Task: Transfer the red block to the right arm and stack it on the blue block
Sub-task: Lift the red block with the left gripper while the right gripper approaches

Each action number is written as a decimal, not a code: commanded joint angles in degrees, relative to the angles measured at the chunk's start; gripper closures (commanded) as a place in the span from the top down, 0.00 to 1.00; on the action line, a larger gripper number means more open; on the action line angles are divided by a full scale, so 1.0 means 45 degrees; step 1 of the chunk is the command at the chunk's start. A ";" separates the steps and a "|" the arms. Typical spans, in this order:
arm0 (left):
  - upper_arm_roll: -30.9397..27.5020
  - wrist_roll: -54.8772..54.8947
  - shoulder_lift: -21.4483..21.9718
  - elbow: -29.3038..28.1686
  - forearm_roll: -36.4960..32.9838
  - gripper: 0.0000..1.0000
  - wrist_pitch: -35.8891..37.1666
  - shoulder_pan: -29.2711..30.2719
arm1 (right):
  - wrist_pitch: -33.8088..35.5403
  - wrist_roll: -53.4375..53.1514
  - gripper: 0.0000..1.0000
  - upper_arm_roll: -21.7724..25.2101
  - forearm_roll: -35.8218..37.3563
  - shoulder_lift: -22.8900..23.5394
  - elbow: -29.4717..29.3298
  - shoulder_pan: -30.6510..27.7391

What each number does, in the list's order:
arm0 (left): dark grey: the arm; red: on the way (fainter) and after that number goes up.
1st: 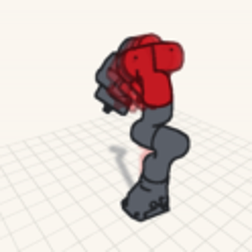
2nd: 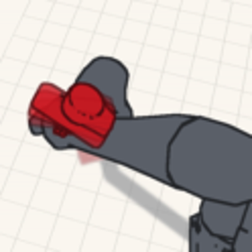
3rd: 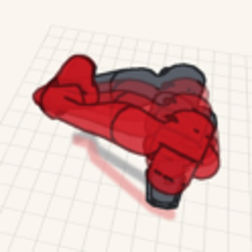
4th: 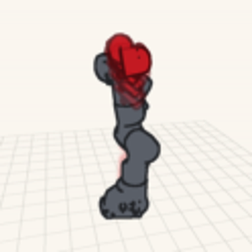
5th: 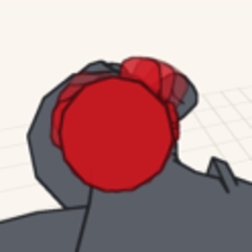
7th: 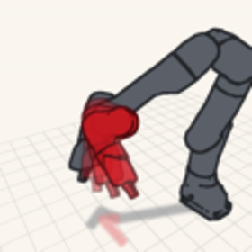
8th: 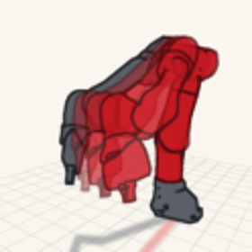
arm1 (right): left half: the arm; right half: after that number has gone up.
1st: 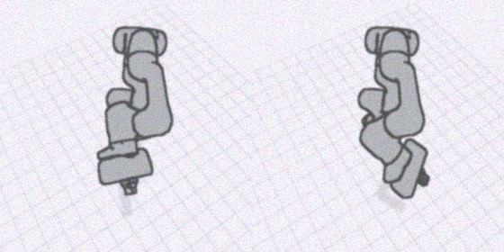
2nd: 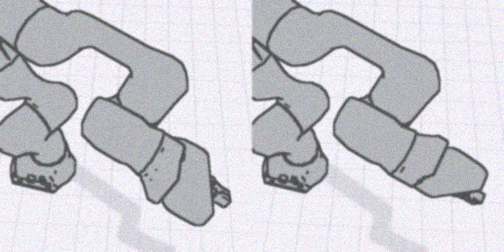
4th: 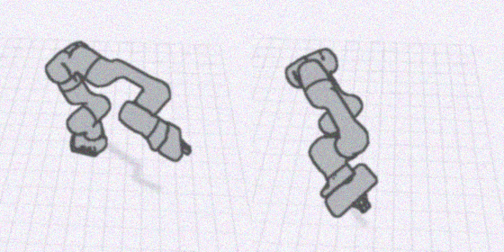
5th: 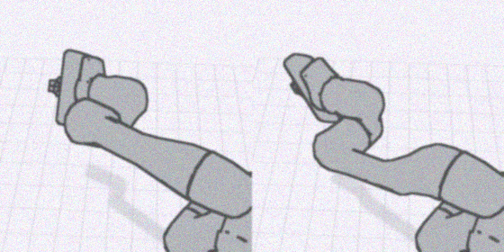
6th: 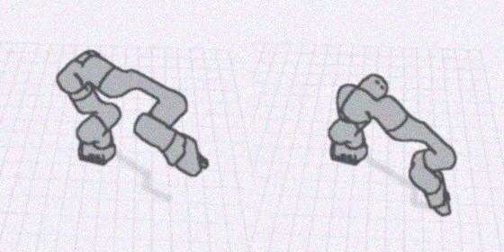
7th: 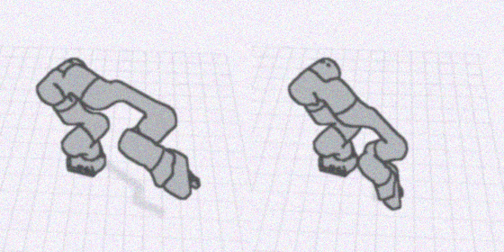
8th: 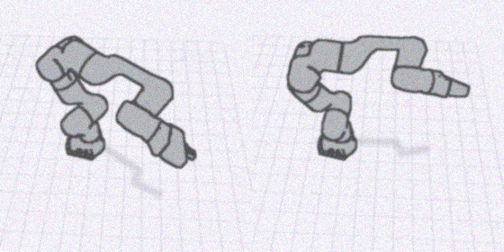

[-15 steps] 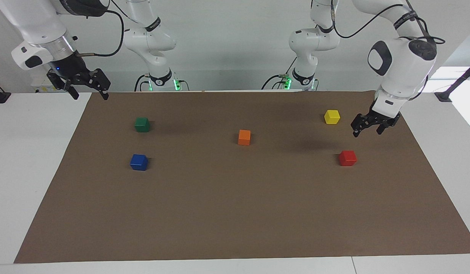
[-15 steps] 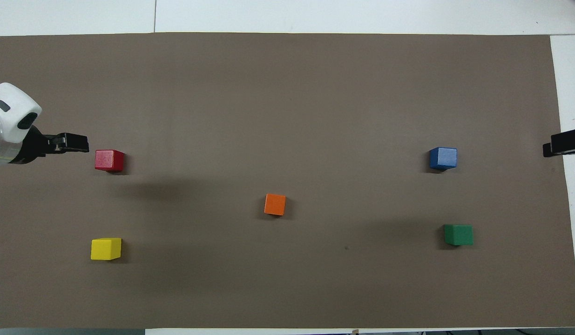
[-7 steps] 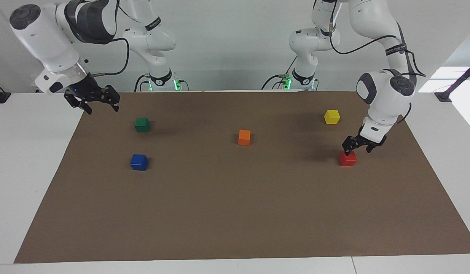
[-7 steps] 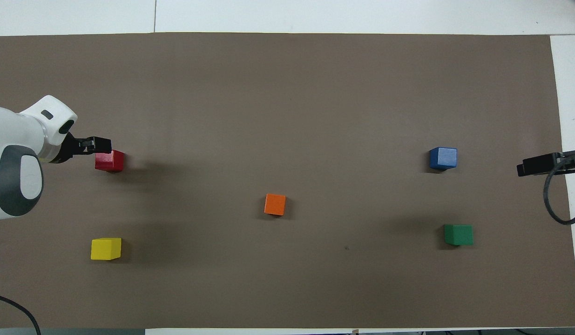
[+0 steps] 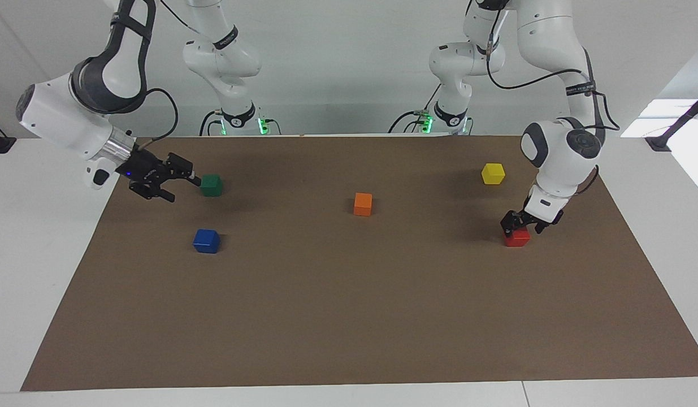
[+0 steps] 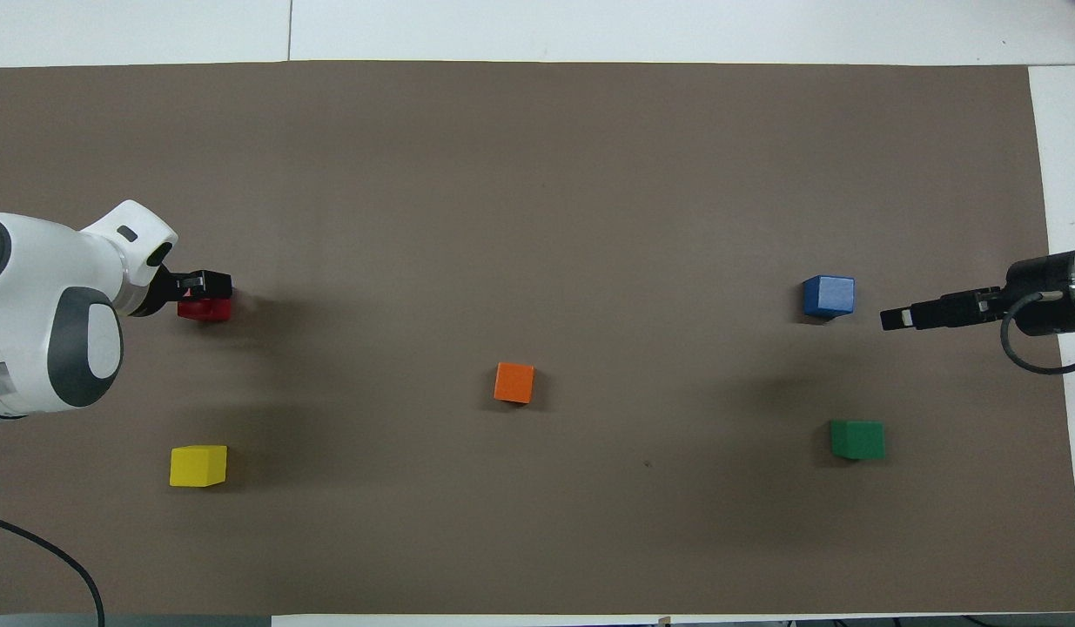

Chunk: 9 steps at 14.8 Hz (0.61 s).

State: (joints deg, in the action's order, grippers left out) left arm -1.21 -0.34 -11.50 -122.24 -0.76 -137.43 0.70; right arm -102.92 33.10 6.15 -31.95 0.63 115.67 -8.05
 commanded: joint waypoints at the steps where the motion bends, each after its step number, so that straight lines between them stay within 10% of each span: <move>1: -0.0238 -0.0198 -0.0180 -0.0142 0.0012 0.77 -0.0341 -0.0351 | 0.0038 0.0222 1.00 -0.0020 -0.1371 0.0113 0.0077 0.0245; 3: -0.0238 -0.0257 -0.0180 0.0169 0.0109 0.00 0.0146 -0.0332 | 0.0408 0.0222 1.00 -0.0020 -0.2677 0.0406 0.0077 0.0421; 9: -0.0044 -0.5103 0.0598 0.3722 0.2527 0.00 0.6722 -0.0018 | 0.0857 0.0611 1.00 -0.0097 -0.6506 0.0681 0.0838 0.1261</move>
State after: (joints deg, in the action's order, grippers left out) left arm -2.04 -13.00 -11.24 -108.82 7.50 -114.76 1.10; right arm -100.32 33.32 5.81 -55.94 4.18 117.71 -2.54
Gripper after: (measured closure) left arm 0.454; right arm 0.000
